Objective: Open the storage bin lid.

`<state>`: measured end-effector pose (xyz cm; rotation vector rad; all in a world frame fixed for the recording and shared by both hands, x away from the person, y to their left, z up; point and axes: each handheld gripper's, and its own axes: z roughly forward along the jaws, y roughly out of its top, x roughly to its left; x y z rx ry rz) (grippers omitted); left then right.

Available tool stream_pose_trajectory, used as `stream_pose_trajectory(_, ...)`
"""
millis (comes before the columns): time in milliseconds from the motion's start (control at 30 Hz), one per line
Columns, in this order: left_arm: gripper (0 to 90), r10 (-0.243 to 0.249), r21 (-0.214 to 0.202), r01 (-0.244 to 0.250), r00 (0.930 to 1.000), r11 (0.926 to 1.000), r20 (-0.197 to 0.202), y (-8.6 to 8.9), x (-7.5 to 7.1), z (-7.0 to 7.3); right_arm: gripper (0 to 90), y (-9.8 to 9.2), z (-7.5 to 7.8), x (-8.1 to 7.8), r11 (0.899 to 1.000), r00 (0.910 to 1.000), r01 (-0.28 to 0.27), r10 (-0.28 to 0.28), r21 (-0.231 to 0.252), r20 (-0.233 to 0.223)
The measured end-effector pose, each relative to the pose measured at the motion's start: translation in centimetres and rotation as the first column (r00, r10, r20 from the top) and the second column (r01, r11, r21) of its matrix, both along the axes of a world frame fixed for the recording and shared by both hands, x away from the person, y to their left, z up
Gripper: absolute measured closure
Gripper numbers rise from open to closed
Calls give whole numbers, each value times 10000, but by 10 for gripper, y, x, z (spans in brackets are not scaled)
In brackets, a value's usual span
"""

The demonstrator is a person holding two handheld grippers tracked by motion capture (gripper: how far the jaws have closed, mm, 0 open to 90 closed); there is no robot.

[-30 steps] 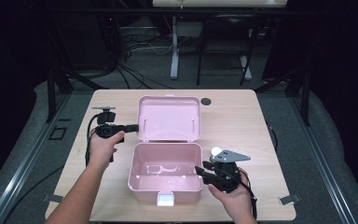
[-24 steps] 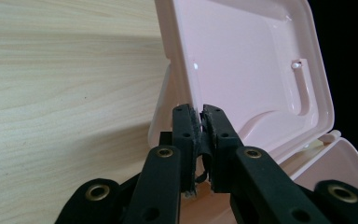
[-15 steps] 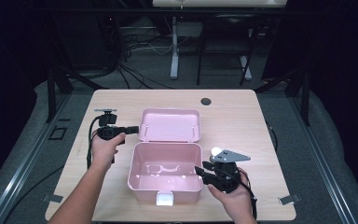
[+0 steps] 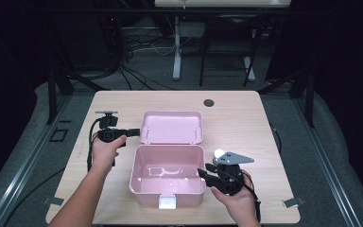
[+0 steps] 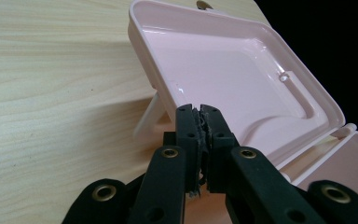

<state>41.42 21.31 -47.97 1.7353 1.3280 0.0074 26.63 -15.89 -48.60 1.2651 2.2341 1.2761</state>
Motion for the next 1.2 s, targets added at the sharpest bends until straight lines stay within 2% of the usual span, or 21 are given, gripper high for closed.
stream_pose_trajectory(167,871,87,-47,-86,9998,10000,181,1,-3,0,627,-1,1,0,10000,9999,-44,43,61,96)
stream_pose_trajectory(333,821,53,77,-56,9992,10000,391,5,-8,4,615,-5,5,0,9999,9998,-14,11,162,174)
stream_pose_trajectory(600,731,-78,315,51,9960,9995,888,14,-27,9,614,-14,15,4,9991,9992,234,-246,366,314)
stream_pose_trajectory(767,701,-236,315,207,9953,9993,942,16,-39,6,613,-20,19,10,9992,9990,396,-398,106,196)
stream_pose_trajectory(900,679,-388,628,325,9941,9975,1016,15,-44,3,600,-22,24,15,9990,9987,436,-434,-70,258)
stream_pose_trajectory(1067,642,-471,764,384,9923,9963,1149,16,-51,3,575,-23,26,23,9986,9991,412,-411,-343,44)
stream_pose_trajectory(1133,625,-457,675,376,9915,9970,1219,16,-54,3,571,-24,27,27,9977,9991,428,-430,-522,-35)
stream_pose_trajectory(1200,603,-608,842,508,9908,9952,1211,16,-56,5,568,-26,25,34,9966,9990,437,-441,-692,-50)
